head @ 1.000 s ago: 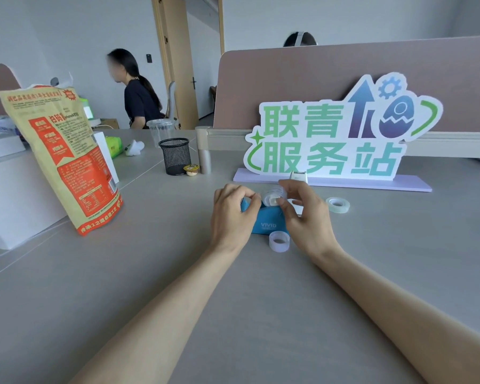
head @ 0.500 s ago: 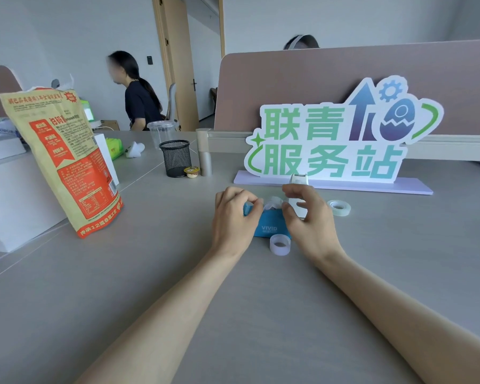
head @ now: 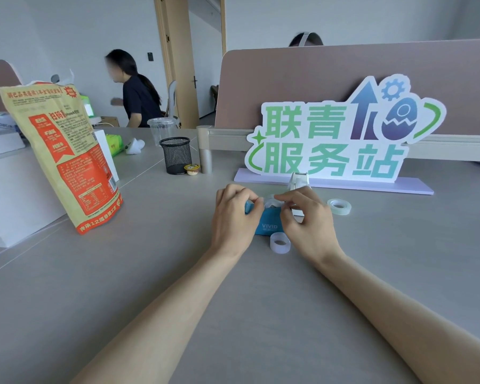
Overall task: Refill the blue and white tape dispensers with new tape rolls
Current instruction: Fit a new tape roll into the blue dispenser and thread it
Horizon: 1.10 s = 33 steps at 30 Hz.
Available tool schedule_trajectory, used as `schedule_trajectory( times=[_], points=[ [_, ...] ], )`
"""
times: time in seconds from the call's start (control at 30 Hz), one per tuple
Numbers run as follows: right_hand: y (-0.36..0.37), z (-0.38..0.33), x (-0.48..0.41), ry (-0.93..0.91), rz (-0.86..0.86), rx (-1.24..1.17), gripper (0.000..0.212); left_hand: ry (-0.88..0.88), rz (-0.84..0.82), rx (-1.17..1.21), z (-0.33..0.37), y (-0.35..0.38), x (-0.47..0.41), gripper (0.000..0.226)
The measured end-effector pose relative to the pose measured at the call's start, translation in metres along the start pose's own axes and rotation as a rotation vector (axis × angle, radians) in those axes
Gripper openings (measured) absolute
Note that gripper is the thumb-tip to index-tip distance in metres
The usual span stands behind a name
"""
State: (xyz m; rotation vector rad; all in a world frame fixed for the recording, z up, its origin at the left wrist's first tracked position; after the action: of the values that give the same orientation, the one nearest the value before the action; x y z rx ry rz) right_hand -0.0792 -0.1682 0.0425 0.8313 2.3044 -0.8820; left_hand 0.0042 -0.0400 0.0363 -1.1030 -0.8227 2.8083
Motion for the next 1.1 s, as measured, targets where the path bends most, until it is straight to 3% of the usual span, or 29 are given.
schedule_trajectory(
  times=[0.37, 0.73, 0.97, 1.1],
  points=[
    [0.000, -0.003, 0.002, -0.020, -0.005, 0.024, 0.034, 0.008, 0.015, -0.016, 0.003, -0.002, 0.001, 0.012],
    [0.005, -0.003, -0.001, -0.081, -0.052, 0.065, 0.037, -0.228, 0.075, 0.310, -0.014, -0.011, -0.004, 0.015],
    [0.007, -0.001, -0.002, -0.067, -0.077, 0.057, 0.040, -0.384, 0.228, 0.423, -0.030, -0.016, -0.005, 0.025],
    [0.007, -0.001, -0.002, -0.069, -0.082, 0.058, 0.040, -0.463, 0.311, 0.416, -0.042, -0.020, -0.005, 0.017]
  ],
)
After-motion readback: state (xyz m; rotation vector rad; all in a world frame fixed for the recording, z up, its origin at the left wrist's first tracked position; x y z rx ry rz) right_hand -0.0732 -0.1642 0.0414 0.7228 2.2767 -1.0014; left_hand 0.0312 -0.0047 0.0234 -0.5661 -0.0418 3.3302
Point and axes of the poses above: each hand's wrist, its own x-axis away from the middle knuckle, its own y-axis out of the palm, z = x × y, the point moved 5 cm from there along -x, towards the middle knuckle, and after that the axes turned 1 degree about -x, right-handed, at the moved point
